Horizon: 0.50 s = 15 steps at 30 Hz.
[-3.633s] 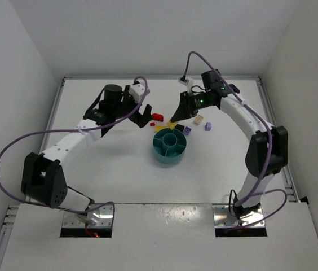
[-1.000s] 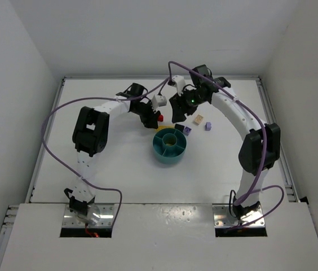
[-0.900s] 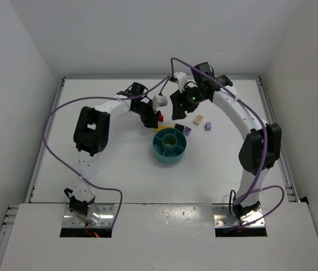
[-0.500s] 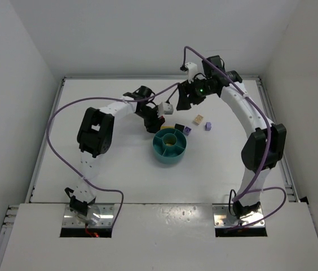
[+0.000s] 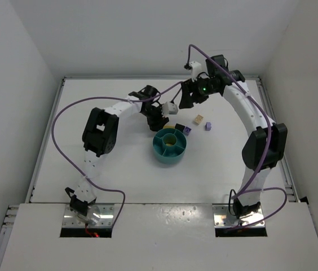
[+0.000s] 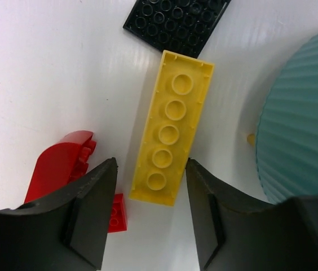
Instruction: Sort the legos into containers by color
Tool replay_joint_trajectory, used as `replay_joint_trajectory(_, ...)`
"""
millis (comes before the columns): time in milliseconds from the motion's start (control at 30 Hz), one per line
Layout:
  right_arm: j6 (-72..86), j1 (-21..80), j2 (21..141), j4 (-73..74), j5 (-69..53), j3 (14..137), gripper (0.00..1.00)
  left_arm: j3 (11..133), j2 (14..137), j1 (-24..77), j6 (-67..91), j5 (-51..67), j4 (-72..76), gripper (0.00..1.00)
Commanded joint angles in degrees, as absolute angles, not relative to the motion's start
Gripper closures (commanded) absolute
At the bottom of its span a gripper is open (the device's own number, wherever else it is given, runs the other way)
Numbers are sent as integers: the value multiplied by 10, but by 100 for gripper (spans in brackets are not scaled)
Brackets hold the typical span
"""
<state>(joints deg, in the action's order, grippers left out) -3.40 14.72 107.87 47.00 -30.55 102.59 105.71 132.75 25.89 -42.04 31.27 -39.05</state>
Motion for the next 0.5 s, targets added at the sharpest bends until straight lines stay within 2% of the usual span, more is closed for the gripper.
replay_joint_trajectory(0,-30,146,1081,451,-320,1046,30,1074,1341,279,-415,285,-399,44)
replay_joint_trajectory(67,-35,141,1081,456,-320,1046,30,1079,1346,279,-410,279,-399,47)
replay_joint_trajectory(200,-35,141,1081,456,-315,1035,30,1079,1352,279,-410,273,-399,61)
replay_joint_trajectory(267,-35,141,1081,456,-307,1028,30,1079,1352,279,-404,268,-399,65)
replay_joint_trajectory(400,-17,130,1086,450,-301,1022,30,1066,1352,279,-404,258,-399,82)
replay_joint_trajectory(467,-9,124,1086,444,-301,1022,30,1059,1346,279,-404,258,-399,83)
